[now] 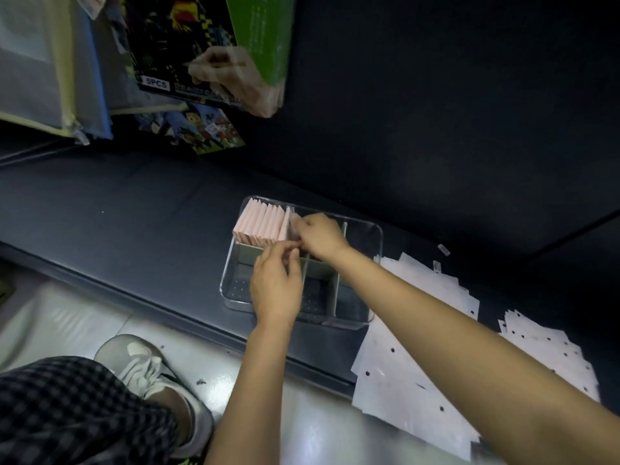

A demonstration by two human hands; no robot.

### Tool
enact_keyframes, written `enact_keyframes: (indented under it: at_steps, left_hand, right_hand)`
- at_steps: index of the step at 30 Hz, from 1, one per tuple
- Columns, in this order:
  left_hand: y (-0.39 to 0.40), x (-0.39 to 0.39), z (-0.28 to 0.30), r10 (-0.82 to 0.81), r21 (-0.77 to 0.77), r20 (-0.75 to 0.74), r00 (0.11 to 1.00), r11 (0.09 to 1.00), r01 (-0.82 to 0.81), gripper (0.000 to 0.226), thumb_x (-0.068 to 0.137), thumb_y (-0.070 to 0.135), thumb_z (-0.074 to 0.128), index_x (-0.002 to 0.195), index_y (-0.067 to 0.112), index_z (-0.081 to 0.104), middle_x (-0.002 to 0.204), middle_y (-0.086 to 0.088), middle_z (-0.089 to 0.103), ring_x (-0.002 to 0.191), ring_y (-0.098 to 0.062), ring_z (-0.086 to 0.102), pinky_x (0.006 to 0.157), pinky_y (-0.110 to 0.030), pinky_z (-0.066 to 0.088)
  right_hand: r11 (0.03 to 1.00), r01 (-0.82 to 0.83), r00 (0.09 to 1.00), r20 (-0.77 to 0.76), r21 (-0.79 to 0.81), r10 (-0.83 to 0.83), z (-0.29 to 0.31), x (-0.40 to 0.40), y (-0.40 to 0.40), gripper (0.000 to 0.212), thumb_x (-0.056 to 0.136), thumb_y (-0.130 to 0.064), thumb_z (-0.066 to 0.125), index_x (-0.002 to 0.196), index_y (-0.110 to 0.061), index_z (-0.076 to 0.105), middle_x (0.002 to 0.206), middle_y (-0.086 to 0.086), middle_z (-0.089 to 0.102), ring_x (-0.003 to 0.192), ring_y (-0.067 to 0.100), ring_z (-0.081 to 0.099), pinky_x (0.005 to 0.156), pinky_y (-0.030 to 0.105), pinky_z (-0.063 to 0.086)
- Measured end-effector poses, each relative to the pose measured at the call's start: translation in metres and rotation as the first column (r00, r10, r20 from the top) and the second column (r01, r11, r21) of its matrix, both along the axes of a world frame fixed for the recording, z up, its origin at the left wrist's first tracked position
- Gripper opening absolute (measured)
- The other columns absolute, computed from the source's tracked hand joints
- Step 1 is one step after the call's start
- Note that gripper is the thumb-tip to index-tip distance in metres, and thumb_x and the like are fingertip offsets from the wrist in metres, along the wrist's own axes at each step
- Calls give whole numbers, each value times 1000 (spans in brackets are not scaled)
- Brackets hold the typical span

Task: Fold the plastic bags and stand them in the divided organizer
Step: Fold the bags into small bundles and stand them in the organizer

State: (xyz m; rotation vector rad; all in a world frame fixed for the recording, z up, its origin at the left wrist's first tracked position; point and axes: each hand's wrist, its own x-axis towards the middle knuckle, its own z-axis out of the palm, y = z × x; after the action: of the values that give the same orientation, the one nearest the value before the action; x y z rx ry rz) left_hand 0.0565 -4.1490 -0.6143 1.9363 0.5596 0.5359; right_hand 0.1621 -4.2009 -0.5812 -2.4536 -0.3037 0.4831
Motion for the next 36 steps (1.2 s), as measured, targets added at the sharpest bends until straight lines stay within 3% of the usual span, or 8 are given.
enact_keyframes:
  at_steps: [6, 10, 13, 16, 21, 25, 30, 36]
  left_hand:
    - [-69, -16, -3, -446, 135, -51, 894, 884, 448, 13, 94, 27, 54, 89, 19, 63, 80, 3, 63, 70, -16, 56, 59, -31, 41]
    - [-118, -48, -33, -730, 169, -312, 608, 588, 791, 23, 90, 35, 60, 107, 20, 63, 114, 3, 61, 108, -18, 54, 87, -30, 44]
    - [-135, -76, -59, -753, 193, -568, 332, 270, 943, 70, 85, 47, 62, 144, 25, 33, 157, 5, 18, 144, -16, 12, 117, -30, 9]
    - [-138, -94, -75, -684, 289, -669, 292, 123, 949, 79, 90, 40, 58, 151, 28, 10, 159, 5, -8, 146, -13, -10, 113, -29, -14]
    - [-141, -96, -71, -697, 332, -625, 350, 169, 928, 45, 99, 38, 42, 143, 33, 36, 157, 12, 15, 145, -7, 9, 117, -21, -1]
    - [-149, -91, -49, -703, 217, -623, 343, 267, 939, 26, 99, 37, 43, 111, 28, 64, 121, 6, 64, 118, -16, 53, 95, -26, 41]
    - [-161, -65, 4, -781, -28, -561, 273, 348, 937, 19, 97, 29, 49, 79, 35, 53, 73, 10, 56, 79, -20, 56, 70, -28, 44]
    - [-172, -44, 35, -631, 483, -125, 766, 636, 602, 27, 93, 13, 57, 119, 17, 60, 125, 2, 60, 116, -19, 54, 98, -32, 41]
  right_hand:
    - [991, 51, 948, 308, 120, -86, 3, -67, -158, 18, 96, -27, 51, 101, -18, 66, 97, -5, 69, 86, 8, 62, 73, 13, 46]
    - [978, -5, 974, 221, -209, 53, -37, -143, -269, 35, 91, -36, 57, 122, -19, 56, 123, -6, 56, 111, 12, 52, 87, 16, 39]
    - [890, -199, 969, 51, -411, 240, -67, -194, -320, 66, 82, -50, 62, 137, -19, 41, 145, -6, 36, 134, 13, 33, 106, 21, 29]
    - [865, -233, 937, 135, -444, 322, -86, -219, -342, 59, 68, -32, 82, 120, -15, 59, 135, 2, 52, 125, 18, 52, 97, 28, 46]
    - [948, -152, 921, 308, -279, 238, -89, -214, -352, 11, 84, -22, 69, 88, -13, 73, 115, 1, 68, 109, 15, 64, 86, 24, 53]
    - [986, -121, 991, -71, -118, 114, -68, -199, -365, 25, 98, -30, 47, 101, -16, 67, 101, -2, 71, 93, 13, 64, 86, 27, 48]
    - [989, -120, 949, -282, 86, 139, -12, -159, -377, 17, 95, -23, 54, 82, -25, 64, 75, -8, 61, 68, 0, 50, 67, 16, 40]
    - [983, 163, 983, -102, 81, -154, -6, -94, -380, 8, 93, -22, 57, 85, -20, 60, 97, 3, 65, 92, 19, 58, 81, 30, 42]
